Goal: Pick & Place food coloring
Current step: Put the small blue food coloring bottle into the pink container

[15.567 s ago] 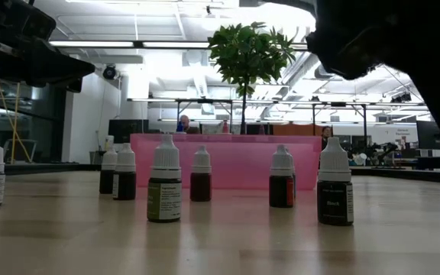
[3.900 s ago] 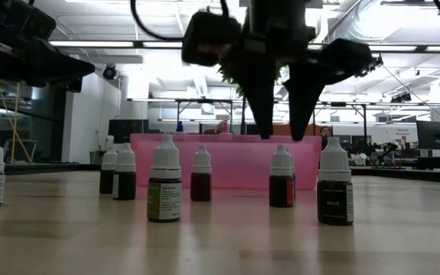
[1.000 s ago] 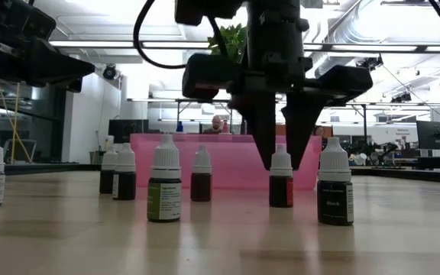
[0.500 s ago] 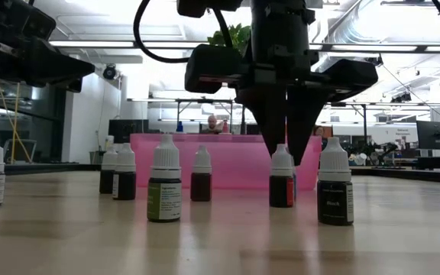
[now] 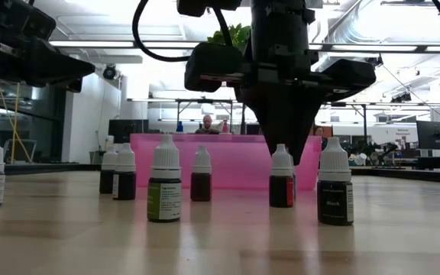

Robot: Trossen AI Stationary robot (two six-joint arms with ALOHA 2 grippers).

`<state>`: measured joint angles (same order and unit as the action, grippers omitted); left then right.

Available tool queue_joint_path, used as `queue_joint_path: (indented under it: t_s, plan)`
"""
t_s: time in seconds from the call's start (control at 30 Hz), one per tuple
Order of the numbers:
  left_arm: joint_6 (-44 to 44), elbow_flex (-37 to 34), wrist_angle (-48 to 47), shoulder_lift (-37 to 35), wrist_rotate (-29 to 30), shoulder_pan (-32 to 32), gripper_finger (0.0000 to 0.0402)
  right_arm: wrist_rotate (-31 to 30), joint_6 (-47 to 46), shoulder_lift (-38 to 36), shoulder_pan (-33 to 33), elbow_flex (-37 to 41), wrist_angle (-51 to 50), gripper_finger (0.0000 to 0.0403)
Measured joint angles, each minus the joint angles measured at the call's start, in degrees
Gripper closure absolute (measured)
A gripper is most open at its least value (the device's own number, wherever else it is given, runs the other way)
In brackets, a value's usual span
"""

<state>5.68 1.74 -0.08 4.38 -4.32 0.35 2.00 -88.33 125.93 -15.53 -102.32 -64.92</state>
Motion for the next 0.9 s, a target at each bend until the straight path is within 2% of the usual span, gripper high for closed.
queue_joint_path:
  t_s: [0.47, 0.9]
  plan:
    - [0.0, 0.0, 0.0, 0.0, 0.0, 0.0, 0.0401, 0.4, 1.4, -1.4, -0.4, 0.0, 0.8, 0.0365]
    - [0.0, 0.0, 0.0, 0.0, 0.1, 0.0, 0.0401, -5.8, 1.2, -9.2, -0.4, -0.1, -0.2, 0.0365]
